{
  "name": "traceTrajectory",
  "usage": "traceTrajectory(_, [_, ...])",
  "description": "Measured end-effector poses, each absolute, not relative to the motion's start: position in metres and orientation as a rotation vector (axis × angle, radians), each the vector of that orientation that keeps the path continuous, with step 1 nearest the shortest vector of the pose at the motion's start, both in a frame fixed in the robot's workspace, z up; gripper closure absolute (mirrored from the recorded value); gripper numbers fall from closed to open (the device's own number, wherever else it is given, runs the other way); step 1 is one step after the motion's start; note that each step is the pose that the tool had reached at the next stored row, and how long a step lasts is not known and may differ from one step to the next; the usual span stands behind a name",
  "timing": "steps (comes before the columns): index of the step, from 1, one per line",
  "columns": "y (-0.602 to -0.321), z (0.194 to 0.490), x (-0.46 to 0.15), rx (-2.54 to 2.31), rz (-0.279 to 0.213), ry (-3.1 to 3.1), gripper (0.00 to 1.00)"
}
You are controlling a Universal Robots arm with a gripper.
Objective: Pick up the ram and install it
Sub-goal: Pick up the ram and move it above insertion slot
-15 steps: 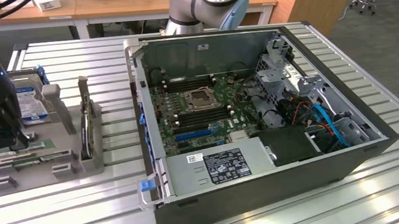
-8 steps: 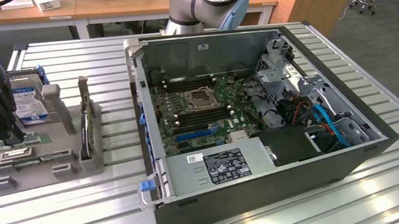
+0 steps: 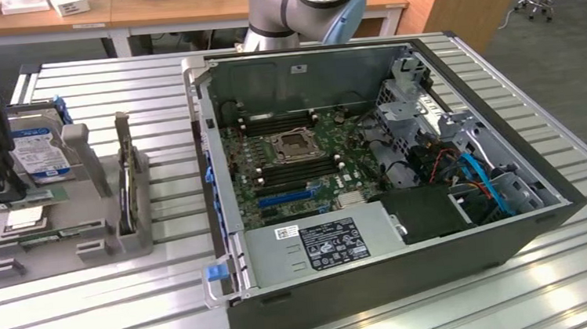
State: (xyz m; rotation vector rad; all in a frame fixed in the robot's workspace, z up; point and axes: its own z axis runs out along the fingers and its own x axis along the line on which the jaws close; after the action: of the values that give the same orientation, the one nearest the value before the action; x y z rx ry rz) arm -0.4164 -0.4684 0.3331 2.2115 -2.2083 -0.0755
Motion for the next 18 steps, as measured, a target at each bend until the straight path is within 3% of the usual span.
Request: traceTrajectory(18, [-0.468, 0.381, -0.416, 2.212, -0.075, -2.208, 0.89])
